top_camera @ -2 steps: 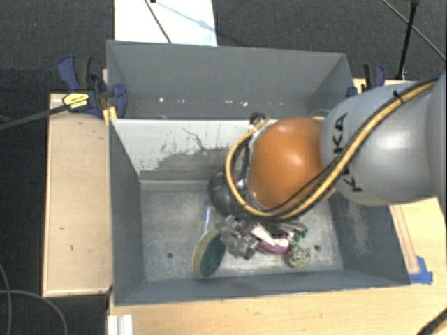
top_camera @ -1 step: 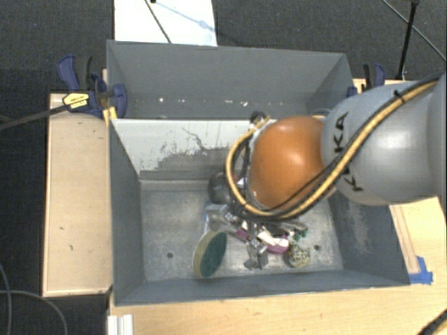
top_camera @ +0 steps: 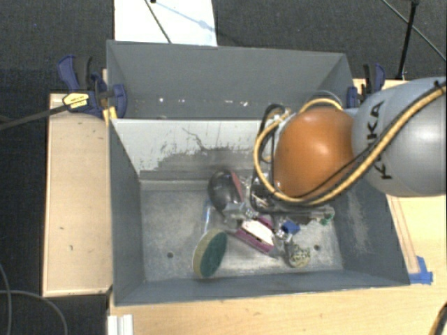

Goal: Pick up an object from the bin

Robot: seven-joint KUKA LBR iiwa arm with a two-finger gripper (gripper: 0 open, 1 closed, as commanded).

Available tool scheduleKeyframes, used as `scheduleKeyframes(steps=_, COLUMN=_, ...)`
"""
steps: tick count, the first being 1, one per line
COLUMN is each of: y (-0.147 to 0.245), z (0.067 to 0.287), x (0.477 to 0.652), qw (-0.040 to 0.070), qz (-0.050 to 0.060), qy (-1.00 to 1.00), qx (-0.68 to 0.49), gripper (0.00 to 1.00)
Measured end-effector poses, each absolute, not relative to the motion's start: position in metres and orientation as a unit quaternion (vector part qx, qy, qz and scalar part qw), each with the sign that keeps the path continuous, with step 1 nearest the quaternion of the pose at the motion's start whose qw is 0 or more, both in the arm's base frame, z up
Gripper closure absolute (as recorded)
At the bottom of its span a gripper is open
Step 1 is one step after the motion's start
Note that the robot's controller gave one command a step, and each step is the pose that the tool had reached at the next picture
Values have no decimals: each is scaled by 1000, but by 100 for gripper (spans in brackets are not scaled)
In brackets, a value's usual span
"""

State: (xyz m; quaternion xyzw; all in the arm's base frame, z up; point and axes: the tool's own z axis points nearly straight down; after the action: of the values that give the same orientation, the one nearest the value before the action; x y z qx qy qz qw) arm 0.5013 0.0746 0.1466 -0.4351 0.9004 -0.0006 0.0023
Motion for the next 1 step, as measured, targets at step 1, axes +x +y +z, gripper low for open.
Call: scheduleKeyframes(steps=1, y=146, z=85, x=519, qw=5, qz=1, qy=863, qx=-506, gripper=0)
